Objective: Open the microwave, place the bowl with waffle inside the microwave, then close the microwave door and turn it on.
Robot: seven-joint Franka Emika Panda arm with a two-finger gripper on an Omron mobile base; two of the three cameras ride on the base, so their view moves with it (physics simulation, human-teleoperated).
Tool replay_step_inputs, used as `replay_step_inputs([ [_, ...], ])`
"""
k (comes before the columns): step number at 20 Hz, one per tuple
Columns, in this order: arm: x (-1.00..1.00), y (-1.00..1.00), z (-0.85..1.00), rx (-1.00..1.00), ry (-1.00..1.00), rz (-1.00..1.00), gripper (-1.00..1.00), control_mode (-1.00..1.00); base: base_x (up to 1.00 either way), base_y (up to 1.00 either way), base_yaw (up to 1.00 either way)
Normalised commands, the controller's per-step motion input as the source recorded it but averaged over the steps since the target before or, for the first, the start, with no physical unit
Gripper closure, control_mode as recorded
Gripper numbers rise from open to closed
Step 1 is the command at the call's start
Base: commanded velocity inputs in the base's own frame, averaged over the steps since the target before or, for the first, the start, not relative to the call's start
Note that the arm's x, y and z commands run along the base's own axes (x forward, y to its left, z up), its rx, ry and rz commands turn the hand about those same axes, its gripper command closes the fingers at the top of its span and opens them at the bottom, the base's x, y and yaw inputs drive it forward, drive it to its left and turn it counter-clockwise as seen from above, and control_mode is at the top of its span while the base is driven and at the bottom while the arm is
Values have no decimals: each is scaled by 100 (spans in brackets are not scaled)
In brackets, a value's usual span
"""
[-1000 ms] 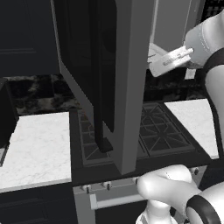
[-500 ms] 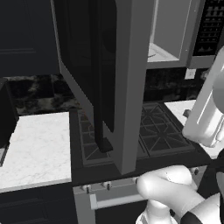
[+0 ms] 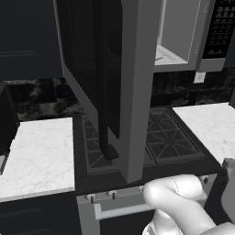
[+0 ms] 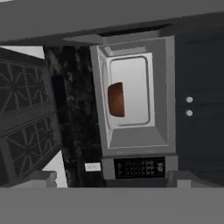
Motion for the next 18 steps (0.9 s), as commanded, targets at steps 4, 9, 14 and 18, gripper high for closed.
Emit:
replay_step_inputs([
  [4,-60,84,-12,-22,-7,-27,-100,-100,0,0,0],
  [9,-11,100,-22,-19,-6,-28,-100,-100,0,0,0],
  [14,79,98,-37,-13,0,-38,-100,-100,0,0,0],
  [18,100,58,-49,-6,0,-50,-100,-100,0,0,0],
])
